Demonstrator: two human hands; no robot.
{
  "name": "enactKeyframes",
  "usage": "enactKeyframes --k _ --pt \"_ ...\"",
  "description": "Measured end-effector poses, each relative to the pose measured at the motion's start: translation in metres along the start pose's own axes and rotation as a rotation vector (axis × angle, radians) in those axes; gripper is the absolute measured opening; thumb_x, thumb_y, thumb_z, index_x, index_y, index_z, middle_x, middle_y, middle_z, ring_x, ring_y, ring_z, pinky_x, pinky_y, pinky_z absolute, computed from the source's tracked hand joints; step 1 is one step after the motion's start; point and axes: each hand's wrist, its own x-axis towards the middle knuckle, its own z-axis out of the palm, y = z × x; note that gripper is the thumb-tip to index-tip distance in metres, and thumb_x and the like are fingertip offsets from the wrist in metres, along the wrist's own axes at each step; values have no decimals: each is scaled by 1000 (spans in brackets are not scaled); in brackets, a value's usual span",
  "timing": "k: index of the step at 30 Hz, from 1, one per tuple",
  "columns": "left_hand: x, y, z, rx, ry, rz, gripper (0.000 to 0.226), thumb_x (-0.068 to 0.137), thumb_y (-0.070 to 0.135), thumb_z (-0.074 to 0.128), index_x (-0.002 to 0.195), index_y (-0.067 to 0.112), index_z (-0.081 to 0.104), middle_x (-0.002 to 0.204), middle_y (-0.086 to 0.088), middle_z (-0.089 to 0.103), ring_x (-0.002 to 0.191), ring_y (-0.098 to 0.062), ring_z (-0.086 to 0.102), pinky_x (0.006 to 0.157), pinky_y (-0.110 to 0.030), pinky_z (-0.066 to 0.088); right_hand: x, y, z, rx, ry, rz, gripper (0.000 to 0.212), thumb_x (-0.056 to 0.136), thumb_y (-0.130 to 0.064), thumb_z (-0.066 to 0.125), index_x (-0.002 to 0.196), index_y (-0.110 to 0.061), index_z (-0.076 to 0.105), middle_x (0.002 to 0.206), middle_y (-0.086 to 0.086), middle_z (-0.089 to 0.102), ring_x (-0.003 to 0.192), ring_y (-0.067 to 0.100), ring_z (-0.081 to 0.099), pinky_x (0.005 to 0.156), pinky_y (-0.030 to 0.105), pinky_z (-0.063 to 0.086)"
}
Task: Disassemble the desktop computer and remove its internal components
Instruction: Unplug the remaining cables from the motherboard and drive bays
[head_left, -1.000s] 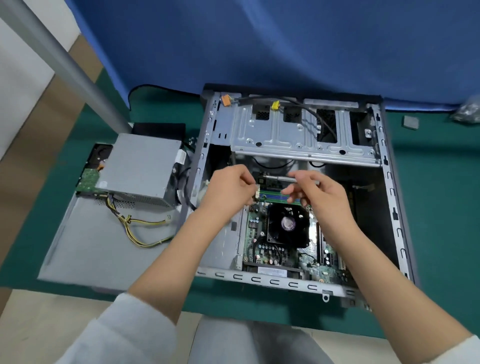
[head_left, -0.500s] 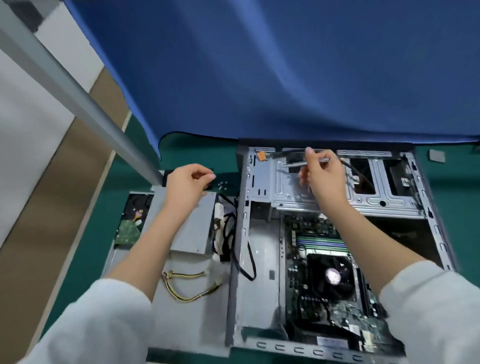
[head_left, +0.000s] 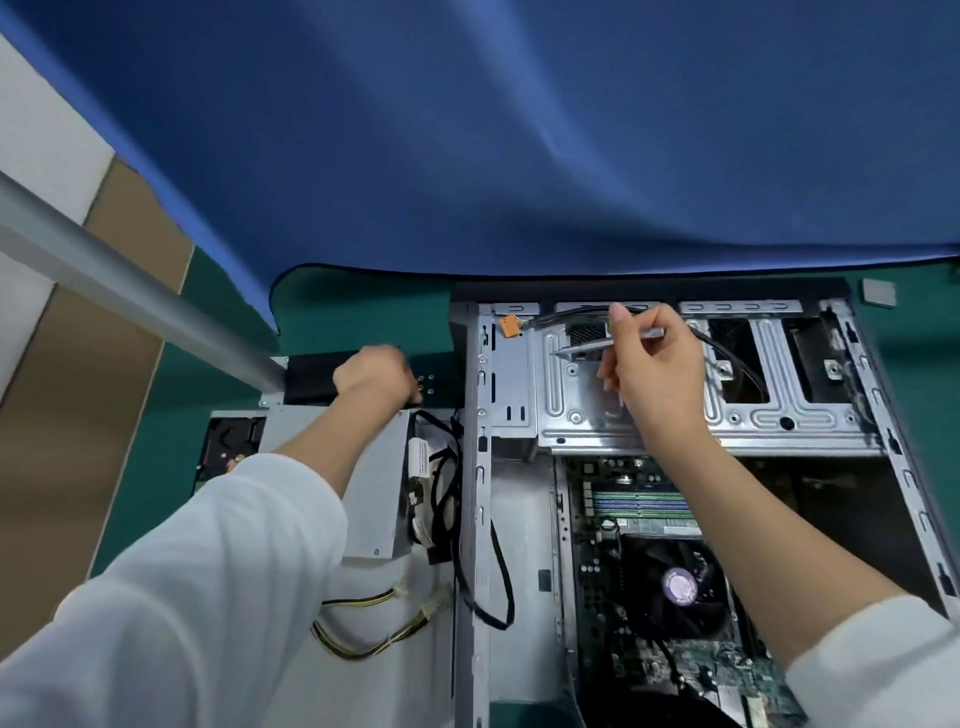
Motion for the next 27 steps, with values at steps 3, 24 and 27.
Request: enactKeyframes --k 3,24,27 --pt "4 1 1 8 -43 -30 38 71 39 78 101 20 66 82 2 58 80 -22 60 61 -25 43 0 -1 0 7 0 13 32 93 -35 57 72 -17 41 47 -1 56 39 12 48 39 20 35" --pt "-77 -61 46 -292 352 392 40 96 29 49 132 11 52 140 -12 42 132 -28 31 110 -38 27 -26 -23 -52 -287 -411 15 7 85 -20 68 86 -26 65 81 -12 71 66 4 66 56 20 54" --pt "-100 -67 65 -263 336 415 52 95 23 50 144 13 35 155 -12 19 144 -28 13 117 -42 17 -41 -16 -74 -519 -426 2 14 84 -25 70 88 -38 67 94 -6 65 80 9 63 65 18 49"
